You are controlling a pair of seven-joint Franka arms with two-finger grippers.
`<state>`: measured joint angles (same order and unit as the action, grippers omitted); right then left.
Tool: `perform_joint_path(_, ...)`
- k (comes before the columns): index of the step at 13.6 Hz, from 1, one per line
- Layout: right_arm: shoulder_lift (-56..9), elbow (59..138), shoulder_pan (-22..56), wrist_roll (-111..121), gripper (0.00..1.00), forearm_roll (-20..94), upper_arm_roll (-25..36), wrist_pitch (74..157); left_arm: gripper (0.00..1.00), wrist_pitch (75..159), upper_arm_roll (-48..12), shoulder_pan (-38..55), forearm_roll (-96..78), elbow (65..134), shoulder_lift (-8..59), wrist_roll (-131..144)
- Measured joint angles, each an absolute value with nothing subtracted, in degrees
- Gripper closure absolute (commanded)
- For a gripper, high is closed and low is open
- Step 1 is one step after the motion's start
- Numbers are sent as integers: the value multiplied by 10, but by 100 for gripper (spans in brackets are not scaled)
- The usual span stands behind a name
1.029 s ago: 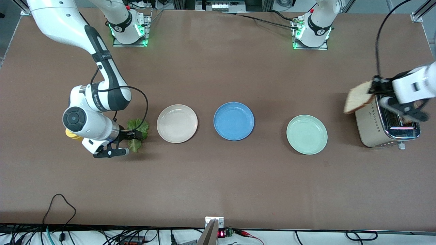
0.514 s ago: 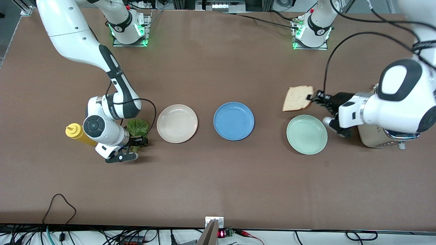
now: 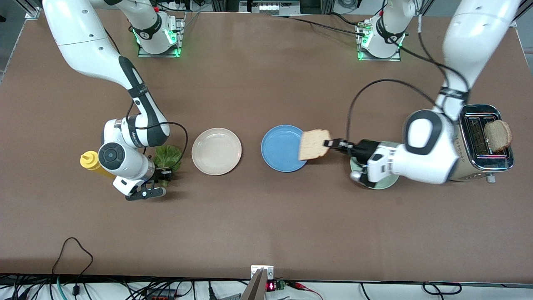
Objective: Make sandwich in blue plate with both arms
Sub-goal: 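Lower the bread onto the blue plate with the left gripper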
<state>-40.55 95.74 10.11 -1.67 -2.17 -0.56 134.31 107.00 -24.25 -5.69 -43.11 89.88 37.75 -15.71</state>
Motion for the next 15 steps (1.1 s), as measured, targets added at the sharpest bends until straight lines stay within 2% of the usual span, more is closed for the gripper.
perform_joint_path(1,-405,957,101,-17,100,-22,-6,1338,100,1090,-243,-48,-448,911,382,-178)
perform_joint_path(5,-404,948,101,3,100,-22,-7,1327,100,1177,-247,-47,-571,1007,384,-323)
perform_joint_path(7,-396,926,103,24,100,-22,-8,1286,100,1229,-262,-47,-613,1051,384,-375)
perform_joint_path(11,-375,830,107,119,100,-21,-30,1149,100,1262,-269,-47,-628,1078,384,-414)
perform_joint_path(15,-365,790,108,205,100,-21,-80,1113,100,1265,-271,-44,-629,1081,387,-420)
